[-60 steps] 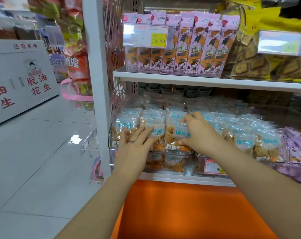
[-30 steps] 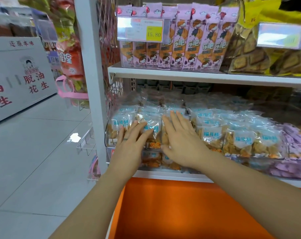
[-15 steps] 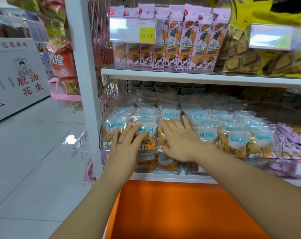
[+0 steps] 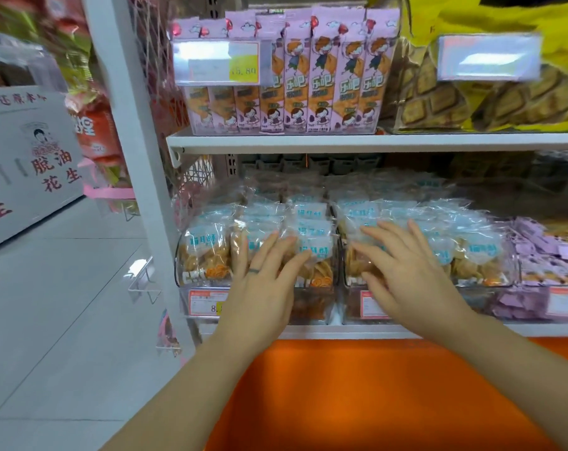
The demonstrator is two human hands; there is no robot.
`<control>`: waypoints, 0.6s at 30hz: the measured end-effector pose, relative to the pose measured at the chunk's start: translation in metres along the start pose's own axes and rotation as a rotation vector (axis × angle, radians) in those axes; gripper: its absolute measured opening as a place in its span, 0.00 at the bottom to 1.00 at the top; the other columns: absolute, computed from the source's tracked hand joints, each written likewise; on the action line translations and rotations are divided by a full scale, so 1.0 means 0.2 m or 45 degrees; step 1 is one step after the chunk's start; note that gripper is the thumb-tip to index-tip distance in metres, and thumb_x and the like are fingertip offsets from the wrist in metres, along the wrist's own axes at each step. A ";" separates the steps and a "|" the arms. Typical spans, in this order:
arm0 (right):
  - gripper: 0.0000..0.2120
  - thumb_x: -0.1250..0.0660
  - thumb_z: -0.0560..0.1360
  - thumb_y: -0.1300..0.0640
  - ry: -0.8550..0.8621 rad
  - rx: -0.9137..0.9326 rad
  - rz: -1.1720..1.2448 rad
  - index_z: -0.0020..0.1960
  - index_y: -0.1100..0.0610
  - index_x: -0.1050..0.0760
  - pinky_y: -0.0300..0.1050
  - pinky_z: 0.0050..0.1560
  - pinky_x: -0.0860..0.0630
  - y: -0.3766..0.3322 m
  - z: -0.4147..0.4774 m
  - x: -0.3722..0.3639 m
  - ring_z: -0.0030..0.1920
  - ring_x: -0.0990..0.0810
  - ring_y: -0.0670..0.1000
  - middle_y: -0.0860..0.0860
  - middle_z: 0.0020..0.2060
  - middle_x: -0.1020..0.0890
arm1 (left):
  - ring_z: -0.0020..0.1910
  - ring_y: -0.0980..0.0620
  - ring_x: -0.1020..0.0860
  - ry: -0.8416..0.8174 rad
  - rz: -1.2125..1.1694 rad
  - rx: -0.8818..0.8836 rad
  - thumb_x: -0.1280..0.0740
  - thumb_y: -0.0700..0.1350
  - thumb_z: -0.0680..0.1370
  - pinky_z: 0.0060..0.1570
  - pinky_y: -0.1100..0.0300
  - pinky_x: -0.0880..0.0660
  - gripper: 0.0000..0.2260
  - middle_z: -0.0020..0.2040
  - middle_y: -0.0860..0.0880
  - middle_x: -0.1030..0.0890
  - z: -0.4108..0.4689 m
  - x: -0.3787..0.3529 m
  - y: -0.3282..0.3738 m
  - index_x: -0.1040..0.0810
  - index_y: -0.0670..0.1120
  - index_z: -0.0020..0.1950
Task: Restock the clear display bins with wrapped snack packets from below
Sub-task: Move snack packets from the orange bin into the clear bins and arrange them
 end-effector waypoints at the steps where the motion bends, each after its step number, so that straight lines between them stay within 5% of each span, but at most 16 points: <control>1: 0.21 0.39 0.73 0.52 -0.017 -0.025 -0.029 0.64 0.55 0.26 0.59 0.73 0.49 0.03 0.01 -0.01 0.69 0.34 0.57 0.55 0.64 0.26 | 0.72 0.41 0.36 -0.051 0.052 -0.024 0.40 0.43 0.76 0.72 0.38 0.50 0.19 0.68 0.44 0.28 0.04 -0.04 0.03 0.32 0.48 0.68; 4: 0.23 0.45 0.75 0.48 -0.098 -0.032 -0.136 0.67 0.54 0.29 0.61 0.71 0.49 0.10 0.03 -0.07 0.71 0.37 0.59 0.56 0.68 0.28 | 0.73 0.37 0.38 -0.288 0.240 -0.071 0.46 0.51 0.79 0.72 0.40 0.52 0.24 0.72 0.39 0.33 0.20 -0.13 0.10 0.38 0.46 0.74; 8: 0.30 0.53 0.76 0.38 -0.269 -0.034 -0.170 0.73 0.50 0.37 0.63 0.72 0.51 0.20 0.09 -0.13 0.73 0.39 0.57 0.52 0.72 0.33 | 0.77 0.42 0.52 -0.577 0.439 -0.087 0.58 0.61 0.80 0.74 0.47 0.60 0.31 0.79 0.41 0.52 0.32 -0.23 0.06 0.64 0.49 0.77; 11: 0.32 0.59 0.75 0.34 -0.333 0.010 -0.058 0.76 0.45 0.50 0.65 0.73 0.53 0.25 0.10 -0.19 0.76 0.48 0.55 0.48 0.76 0.42 | 0.72 0.42 0.36 -0.545 0.391 -0.133 0.56 0.63 0.80 0.73 0.47 0.45 0.32 0.74 0.42 0.36 0.33 -0.23 0.02 0.55 0.48 0.78; 13: 0.30 0.56 0.76 0.34 -0.289 0.047 -0.059 0.75 0.45 0.49 0.65 0.72 0.49 0.25 0.10 -0.20 0.75 0.44 0.55 0.48 0.75 0.39 | 0.63 0.43 0.27 -0.510 0.330 -0.164 0.53 0.62 0.80 0.68 0.46 0.36 0.30 0.65 0.42 0.26 0.28 -0.24 0.02 0.44 0.46 0.77; 18: 0.26 0.52 0.78 0.37 -0.172 0.130 -0.124 0.72 0.47 0.39 0.64 0.67 0.47 0.25 0.07 -0.22 0.72 0.38 0.57 0.51 0.72 0.33 | 0.70 0.45 0.31 -0.430 0.262 -0.250 0.55 0.58 0.82 0.70 0.45 0.45 0.25 0.69 0.46 0.28 0.20 -0.25 0.00 0.41 0.47 0.76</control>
Point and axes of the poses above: each hand's wrist, its own z-axis towards the middle knuckle, its own x-axis out of the back of the hand, y = z × x, the point moved 7 cm from there along z, towards the middle knuckle
